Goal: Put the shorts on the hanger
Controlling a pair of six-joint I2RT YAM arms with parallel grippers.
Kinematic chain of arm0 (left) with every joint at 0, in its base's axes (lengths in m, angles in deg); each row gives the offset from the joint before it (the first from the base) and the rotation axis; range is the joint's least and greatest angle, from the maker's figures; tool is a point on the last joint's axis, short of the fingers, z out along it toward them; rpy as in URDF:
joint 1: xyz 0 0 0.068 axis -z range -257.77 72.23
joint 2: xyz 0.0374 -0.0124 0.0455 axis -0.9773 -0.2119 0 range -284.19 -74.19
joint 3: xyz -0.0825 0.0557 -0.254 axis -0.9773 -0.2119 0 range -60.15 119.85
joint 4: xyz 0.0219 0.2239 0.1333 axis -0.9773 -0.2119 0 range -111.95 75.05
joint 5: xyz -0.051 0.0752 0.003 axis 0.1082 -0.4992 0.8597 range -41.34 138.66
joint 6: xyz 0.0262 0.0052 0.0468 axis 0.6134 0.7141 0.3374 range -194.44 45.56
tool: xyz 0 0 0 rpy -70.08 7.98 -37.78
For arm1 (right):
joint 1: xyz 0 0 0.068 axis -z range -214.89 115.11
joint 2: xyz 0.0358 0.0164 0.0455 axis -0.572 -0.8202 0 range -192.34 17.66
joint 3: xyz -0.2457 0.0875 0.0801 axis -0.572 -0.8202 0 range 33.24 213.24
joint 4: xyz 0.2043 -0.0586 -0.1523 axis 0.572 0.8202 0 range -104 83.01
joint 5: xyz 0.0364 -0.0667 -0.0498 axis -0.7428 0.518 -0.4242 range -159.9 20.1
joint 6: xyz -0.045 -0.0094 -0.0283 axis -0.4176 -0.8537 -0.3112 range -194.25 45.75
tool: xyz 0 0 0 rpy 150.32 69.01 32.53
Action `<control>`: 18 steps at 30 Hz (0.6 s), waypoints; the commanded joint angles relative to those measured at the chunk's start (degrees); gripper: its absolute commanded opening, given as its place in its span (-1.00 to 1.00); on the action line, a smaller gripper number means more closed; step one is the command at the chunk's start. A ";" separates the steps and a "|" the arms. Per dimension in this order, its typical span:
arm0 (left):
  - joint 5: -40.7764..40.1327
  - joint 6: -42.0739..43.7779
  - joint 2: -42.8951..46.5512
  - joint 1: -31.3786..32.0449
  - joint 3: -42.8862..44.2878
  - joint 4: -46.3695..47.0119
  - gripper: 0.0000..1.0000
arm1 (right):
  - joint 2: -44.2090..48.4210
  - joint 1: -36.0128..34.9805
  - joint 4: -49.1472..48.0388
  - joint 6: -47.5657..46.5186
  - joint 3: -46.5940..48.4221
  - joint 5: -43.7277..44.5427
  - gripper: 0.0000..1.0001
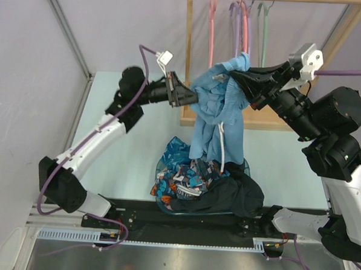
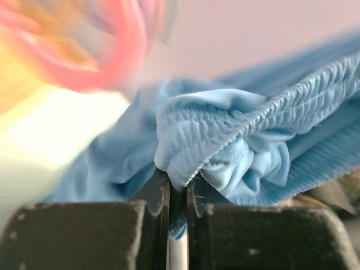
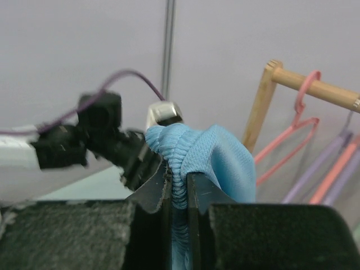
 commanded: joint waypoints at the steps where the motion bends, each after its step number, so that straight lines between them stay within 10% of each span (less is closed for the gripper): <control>1: -20.02 46.14 4.09 -2.03 17.88 -60.42 -0.99 | 6.10 0.96 0.90 -6.93 -5.14 8.20 -1.00; 5: -38.17 59.17 7.07 -2.03 21.16 -72.40 -0.94 | 12.68 2.63 3.71 -7.31 -12.79 10.42 -1.00; 18: -33.07 71.94 17.64 4.28 9.91 -88.68 -0.99 | 19.11 7.03 17.78 -0.79 -27.83 -6.18 -1.00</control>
